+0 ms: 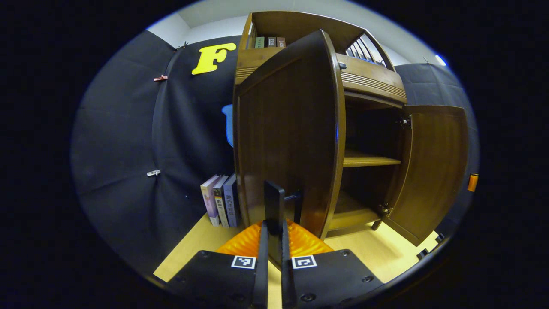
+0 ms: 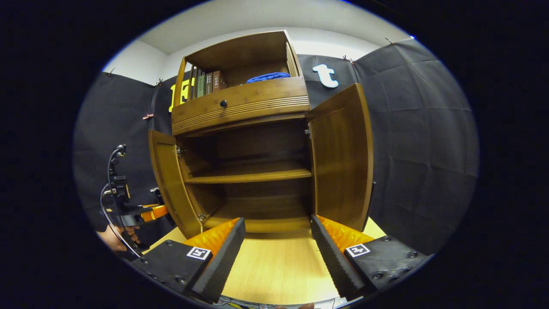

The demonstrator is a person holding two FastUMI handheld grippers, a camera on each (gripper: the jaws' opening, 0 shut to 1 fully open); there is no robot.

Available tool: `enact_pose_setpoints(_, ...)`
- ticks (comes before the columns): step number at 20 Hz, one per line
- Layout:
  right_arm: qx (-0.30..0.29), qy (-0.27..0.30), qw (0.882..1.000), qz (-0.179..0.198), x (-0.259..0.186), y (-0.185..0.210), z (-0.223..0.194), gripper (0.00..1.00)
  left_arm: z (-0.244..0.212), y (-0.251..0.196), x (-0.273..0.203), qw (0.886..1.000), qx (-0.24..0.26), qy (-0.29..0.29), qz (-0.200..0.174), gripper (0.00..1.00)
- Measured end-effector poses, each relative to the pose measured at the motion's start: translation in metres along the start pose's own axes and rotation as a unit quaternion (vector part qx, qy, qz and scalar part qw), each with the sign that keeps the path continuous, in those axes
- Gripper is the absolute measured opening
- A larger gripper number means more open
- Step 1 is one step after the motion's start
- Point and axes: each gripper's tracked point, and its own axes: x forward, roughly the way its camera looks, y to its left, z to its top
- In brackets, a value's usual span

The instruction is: Open the right door of the double-door shoe cabinet with the right hand, and open the left door with the left hand.

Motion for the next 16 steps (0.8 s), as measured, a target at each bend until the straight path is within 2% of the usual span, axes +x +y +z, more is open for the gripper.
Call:
enact_pose_setpoints(5, 0.018, -0.014, 1.000, -0.017, 0.005, 0.007, 0.005, 0.98, -0.005, 0.025, -0.008, 1.000, 0.014, -0.004, -0.012, 0.14)
enact_pose_setpoints(8, 0.011, -0.011, 1.000, -0.021, 0.005, 0.011, 0.003, 0.98, -0.007, 0.048, -0.009, 1.000, 0.012, -0.006, 0.003, 0.13)
enact_pose_setpoints(13, -0.010, -0.003, 1.000, -0.015, 0.009, 0.019, 0.003, 0.98, -0.026, 0.099, -0.019, 0.999, -0.010, 0.009, 0.047, 0.10)
enact_pose_setpoints(16, -0.014, -0.009, 1.000, 0.001, 0.019, 0.033, 0.010, 1.00, -0.032, 0.116, -0.026, 0.998, -0.052, 0.014, 0.040, 0.05)
